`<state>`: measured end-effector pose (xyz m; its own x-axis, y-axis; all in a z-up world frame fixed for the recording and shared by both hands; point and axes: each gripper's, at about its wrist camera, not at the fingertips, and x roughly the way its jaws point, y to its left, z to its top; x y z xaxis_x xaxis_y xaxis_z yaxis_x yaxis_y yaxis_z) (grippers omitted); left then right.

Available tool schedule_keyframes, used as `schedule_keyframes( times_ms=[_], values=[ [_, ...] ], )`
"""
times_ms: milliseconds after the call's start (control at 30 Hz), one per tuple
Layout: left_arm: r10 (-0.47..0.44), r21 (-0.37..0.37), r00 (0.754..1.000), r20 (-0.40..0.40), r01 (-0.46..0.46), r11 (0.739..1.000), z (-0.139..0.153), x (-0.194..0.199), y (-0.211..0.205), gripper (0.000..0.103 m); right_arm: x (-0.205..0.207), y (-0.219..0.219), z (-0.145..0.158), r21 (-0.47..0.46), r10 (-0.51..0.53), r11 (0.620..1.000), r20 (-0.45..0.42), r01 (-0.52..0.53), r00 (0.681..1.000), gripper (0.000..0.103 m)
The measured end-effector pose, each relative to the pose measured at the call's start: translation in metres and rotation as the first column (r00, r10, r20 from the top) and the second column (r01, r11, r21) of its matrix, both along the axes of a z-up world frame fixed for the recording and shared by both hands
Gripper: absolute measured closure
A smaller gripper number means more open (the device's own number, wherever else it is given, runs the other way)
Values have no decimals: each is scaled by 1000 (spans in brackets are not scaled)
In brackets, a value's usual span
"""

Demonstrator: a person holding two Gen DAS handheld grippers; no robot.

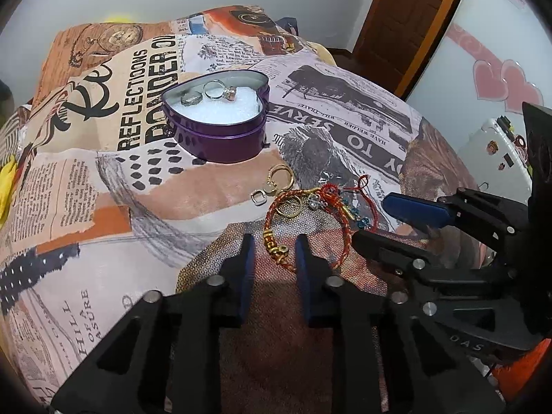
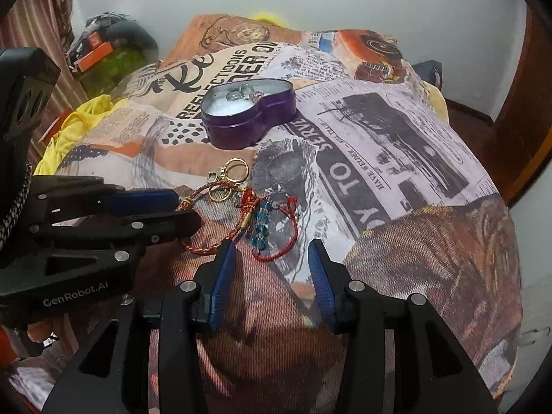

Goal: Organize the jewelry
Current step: 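Grasp the gold-and-red bracelet with the left tool while the right tool grasps the beaded bracelet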

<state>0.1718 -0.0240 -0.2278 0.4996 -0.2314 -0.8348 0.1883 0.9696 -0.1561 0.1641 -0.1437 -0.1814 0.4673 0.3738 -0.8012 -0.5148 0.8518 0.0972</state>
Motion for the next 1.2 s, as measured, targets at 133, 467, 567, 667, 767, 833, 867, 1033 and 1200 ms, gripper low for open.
schedule_keyframes(
  times_ms=[133,467,567,667,767,833,867,1033,1200],
  values=[
    [-6,-7,1000,-2,6,1000,-1,3,3,92,2,-2,-1,20,4,1000,4,-4,1000,63],
    [17,46,997,69,-21,999,13,-3,6,92,9,10,-4,13,49,999,12,-49,999,93],
    [23,41,995,97,-27,999,23,-4,11,92,9,10,-3,6,47,999,19,-47,999,95],
    [28,43,993,119,-33,999,32,-6,12,92,9,10,-1,12,39,999,16,-39,999,95],
    [33,40,990,136,-38,998,39,-8,13,92,9,8,2,26,28,999,11,-29,1000,95],
    [37,41,987,154,-44,998,45,-11,14,92,8,6,5,35,20,999,14,-20,1000,95],
    [39,44,986,164,-47,998,48,-12,15,92,8,6,6,39,17,999,16,-17,1000,95],
    [51,44,978,203,-61,997,63,-17,20,92,3,1,19,58,-1,998,44,-2,999,95],
    [63,49,970,233,-77,996,73,-21,23,92,3,-2,33,70,-17,997,78,12,997,95]
  ],
)
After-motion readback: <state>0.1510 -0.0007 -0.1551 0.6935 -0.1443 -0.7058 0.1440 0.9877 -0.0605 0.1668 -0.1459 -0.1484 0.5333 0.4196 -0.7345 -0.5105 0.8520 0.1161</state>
